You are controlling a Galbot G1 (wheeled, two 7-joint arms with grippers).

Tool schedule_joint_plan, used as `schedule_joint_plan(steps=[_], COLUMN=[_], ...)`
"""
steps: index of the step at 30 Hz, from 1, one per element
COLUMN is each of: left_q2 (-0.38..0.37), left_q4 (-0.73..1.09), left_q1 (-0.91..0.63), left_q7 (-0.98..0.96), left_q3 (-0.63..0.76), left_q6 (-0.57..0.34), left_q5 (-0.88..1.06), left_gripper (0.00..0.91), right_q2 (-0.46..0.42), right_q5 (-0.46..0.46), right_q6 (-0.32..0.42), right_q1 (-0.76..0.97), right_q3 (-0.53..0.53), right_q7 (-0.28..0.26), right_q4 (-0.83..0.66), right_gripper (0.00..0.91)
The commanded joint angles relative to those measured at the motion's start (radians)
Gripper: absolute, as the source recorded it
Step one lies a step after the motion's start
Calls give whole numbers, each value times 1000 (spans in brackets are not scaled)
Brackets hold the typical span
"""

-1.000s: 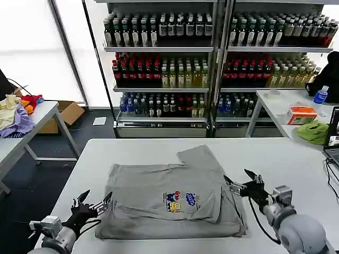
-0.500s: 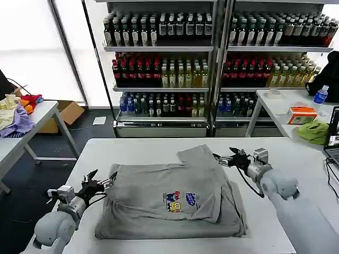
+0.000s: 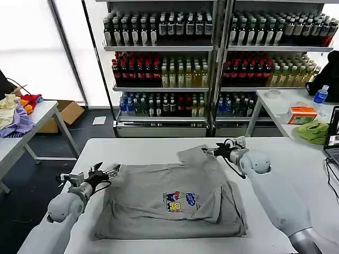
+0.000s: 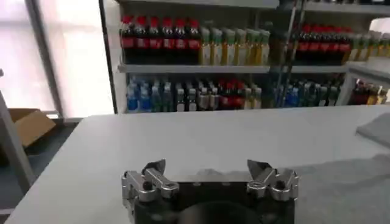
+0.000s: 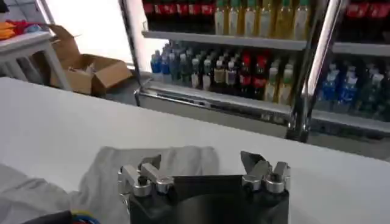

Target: Fold and organize the clothes.

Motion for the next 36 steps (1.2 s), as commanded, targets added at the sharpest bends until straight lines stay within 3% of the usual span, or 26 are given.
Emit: schedule_joint_plan(steps=[1,3,5,6,7,9,10,11,13,17,29,36], left_q2=[34,35,32,30,30,33,35,38,45,62,87,119], left_q4=[101,107,114,116,121,120,119,118,117,106,71,15], left_q1=[-73,-82,-92,-97,-100,-103,-103,-102,-101,-92,-85,-86], left_q7=[12,17,17,18,18,22,23,28,29,31,51,47], left_q3=[84,98,101,104,109,120,123,132,146,165,176,165], left_q6=[-6,-8,-7,-7,-5,-4,-3,-2,-3,-6,-12,-13], left_q5=[3,3,3,3,4,4,4,4,3,4,-2,-35], left_gripper=[907,907,907,907,907,867,725,433,252,30,0,0], right_q2=[76,87,95,97,98,104,104,105,104,100,97,76], right_q5=[-13,-14,-16,-19,-19,-17,-17,-17,-24,-19,-7,62], right_q6=[-1,-2,-2,-2,-2,-2,-2,-3,-2,-3,-2,-3], right_q1=[82,80,80,81,81,83,83,83,80,76,47,-7], right_q3=[-52,-49,-50,-52,-53,-53,-53,-58,-61,-59,-45,53], right_q7=[-14,-10,-4,-3,-1,4,6,8,2,-5,-6,31], right_q4=[-165,-169,-173,-175,-177,-180,-180,-180,-180,-175,-142,26], right_gripper=[907,907,675,393,10,0,0,0,0,0,0,0])
